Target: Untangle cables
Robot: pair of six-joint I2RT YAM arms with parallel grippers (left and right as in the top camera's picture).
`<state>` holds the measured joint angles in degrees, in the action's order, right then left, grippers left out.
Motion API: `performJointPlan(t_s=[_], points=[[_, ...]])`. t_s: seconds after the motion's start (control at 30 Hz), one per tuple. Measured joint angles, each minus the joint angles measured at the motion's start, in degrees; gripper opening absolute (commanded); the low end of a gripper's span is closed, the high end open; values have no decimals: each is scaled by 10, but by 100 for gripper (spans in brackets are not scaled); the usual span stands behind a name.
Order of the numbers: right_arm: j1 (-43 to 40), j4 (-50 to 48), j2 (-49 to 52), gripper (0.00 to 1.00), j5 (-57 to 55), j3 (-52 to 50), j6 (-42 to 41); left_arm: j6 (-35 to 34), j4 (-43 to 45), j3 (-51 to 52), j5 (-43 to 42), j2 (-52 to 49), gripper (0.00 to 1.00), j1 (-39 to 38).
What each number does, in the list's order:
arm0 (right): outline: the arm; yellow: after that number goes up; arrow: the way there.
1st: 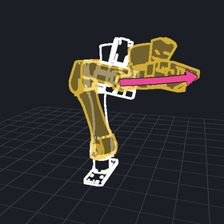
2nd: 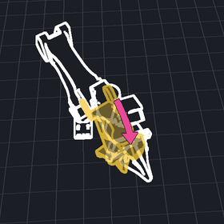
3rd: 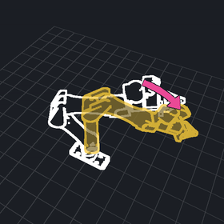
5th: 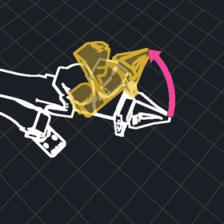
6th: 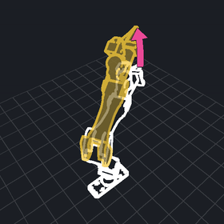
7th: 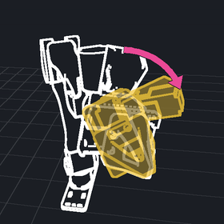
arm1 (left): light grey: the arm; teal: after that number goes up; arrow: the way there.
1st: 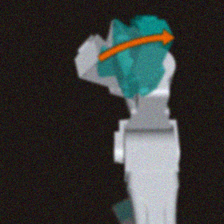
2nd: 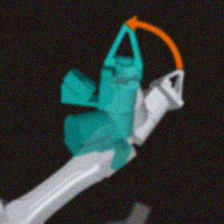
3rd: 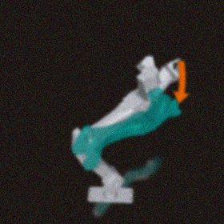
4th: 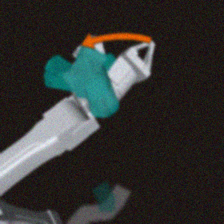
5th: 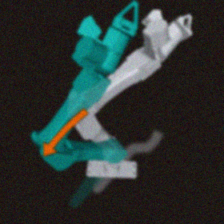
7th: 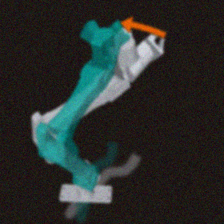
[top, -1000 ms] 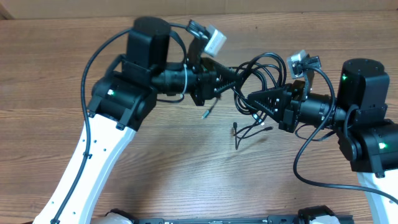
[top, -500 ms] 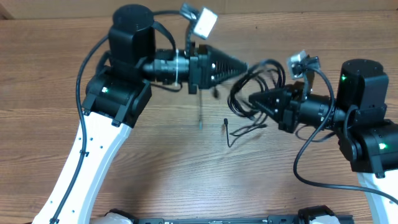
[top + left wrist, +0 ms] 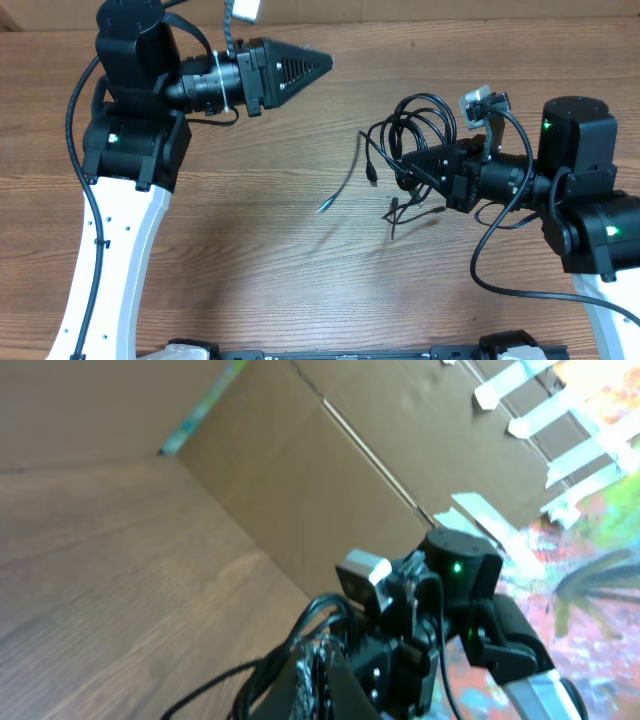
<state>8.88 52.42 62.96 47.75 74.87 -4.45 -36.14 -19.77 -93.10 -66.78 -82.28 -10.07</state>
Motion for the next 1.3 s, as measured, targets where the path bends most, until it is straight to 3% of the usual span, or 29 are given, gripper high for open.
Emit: performJointPlan(t_s=[0.13, 0.27, 0.4, 0.8, 1.1, 1.3], points=[[0, -7, 0, 4, 0, 0, 0, 77, -103, -1, -23, 0, 34, -1], [0, -17, 0, 4, 5, 0, 0, 176, -200, -2, -29, 0, 69, -3], [0, -25, 0, 5, 17, 0, 0, 251, -256, -2, -10, 0, 81, -23], [0, -35, 0, 4, 49, 0, 0, 320, -266, -2, 184, 0, 74, -139], [0, -35, 0, 4, 63, 0, 0, 321, -270, -2, 230, 0, 64, -140], [0, -35, 0, 4, 65, 0, 0, 322, -270, -2, 235, 0, 65, -160]])
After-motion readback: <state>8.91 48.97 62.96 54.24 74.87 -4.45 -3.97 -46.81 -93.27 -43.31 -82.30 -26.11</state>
